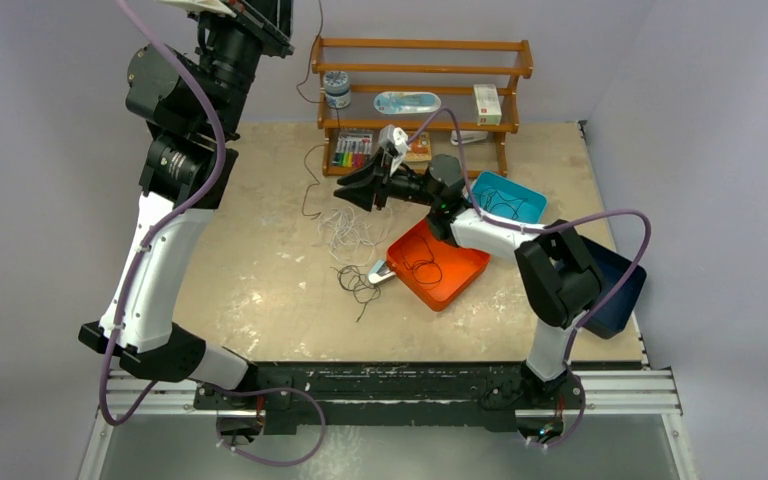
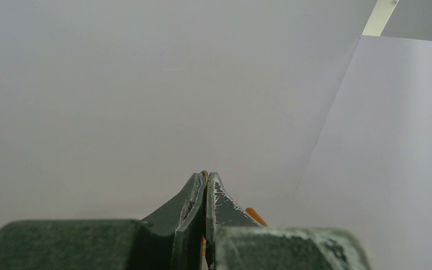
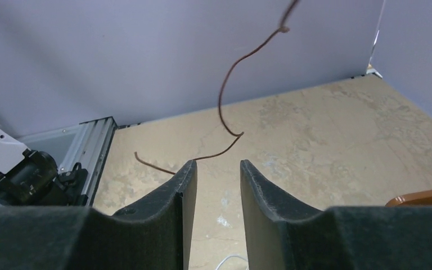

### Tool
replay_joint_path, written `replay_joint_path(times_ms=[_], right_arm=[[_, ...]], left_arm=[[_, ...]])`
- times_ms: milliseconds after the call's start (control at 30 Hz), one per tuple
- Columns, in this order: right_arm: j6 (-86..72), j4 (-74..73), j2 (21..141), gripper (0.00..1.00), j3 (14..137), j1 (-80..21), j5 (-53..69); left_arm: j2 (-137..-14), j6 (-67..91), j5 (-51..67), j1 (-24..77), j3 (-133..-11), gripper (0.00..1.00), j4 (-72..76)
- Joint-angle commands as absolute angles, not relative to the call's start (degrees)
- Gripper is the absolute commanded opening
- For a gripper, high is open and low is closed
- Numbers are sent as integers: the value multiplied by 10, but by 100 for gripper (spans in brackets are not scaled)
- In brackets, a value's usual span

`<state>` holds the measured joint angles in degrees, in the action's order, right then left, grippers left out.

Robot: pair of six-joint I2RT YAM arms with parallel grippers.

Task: Untangle the cables

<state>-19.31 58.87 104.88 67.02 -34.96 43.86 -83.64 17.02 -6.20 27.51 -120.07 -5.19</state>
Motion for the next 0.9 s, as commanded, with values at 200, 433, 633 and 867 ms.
replay_joint_path(times_ms=[200, 433, 633, 867], right_arm=[[-205, 636, 1050, 60, 712, -352, 461], [-197, 617, 1064, 51, 734, -358, 469], [-192, 610, 1052, 7, 715, -357, 447], [-172, 595, 1014, 0, 676, -358, 416]], left_arm=[[-816, 171, -56, 277, -1196, 0, -26], [-816, 172, -56, 277, -1196, 0, -27], [-816, 172, -57, 277, -1192, 0, -31], [-815, 172, -58, 277, -1190, 0, -28]])
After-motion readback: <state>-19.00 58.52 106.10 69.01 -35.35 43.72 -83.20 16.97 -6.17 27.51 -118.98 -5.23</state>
